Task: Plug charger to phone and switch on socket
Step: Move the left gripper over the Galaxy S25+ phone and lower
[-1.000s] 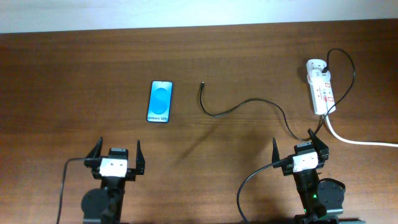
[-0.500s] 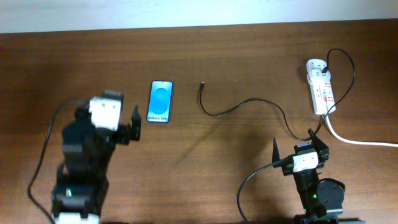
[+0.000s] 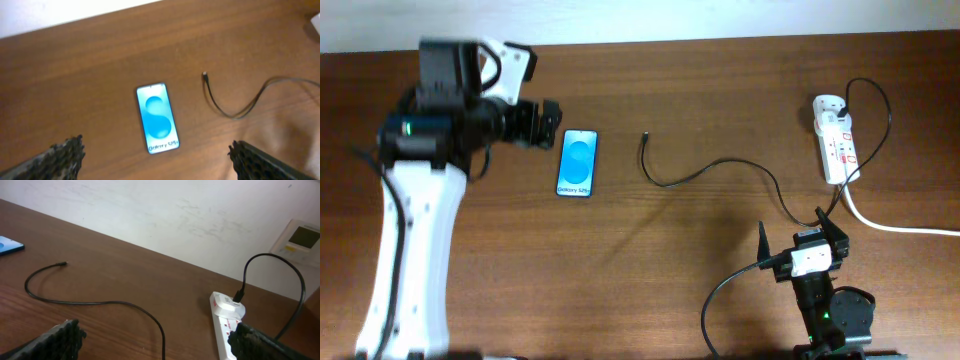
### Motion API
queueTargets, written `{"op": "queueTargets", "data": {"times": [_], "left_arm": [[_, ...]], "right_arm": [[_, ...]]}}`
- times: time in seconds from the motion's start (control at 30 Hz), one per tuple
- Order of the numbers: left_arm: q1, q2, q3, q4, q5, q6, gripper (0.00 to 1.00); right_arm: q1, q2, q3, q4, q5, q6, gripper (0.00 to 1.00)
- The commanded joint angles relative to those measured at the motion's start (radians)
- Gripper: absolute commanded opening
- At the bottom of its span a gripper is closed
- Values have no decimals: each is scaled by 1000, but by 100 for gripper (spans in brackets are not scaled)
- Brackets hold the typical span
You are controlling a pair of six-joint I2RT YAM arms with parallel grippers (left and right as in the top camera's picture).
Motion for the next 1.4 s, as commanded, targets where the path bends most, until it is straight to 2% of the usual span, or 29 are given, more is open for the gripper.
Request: {"op": "queueTargets", "data": {"times": [0.0,0.13,0.4,0.53,1.23,1.3,1.37], "left_arm": [[2,158,230,-116,43,-6,99],[2,275,365,-218,71,-6,99],[2,333,365,-220,109,-13,99],[2,372,365,-221,68,-94,99],[2,412,365,-187,68,-122,99],[2,415,365,-177,68,-134,93],[2,426,365,-172,30,-220,91]], "right_arm": [[10,-10,-5,-5,5,4,98],[10,-10,-5,-5,5,4,98],[10,-10,-5,-5,5,4,98],[10,-10,-5,-5,5,4,98],[10,-10,-5,-5,5,4,98],[10,-10,-5,-5,5,4,98],[10,-10,-5,-5,5,4,98]]}}
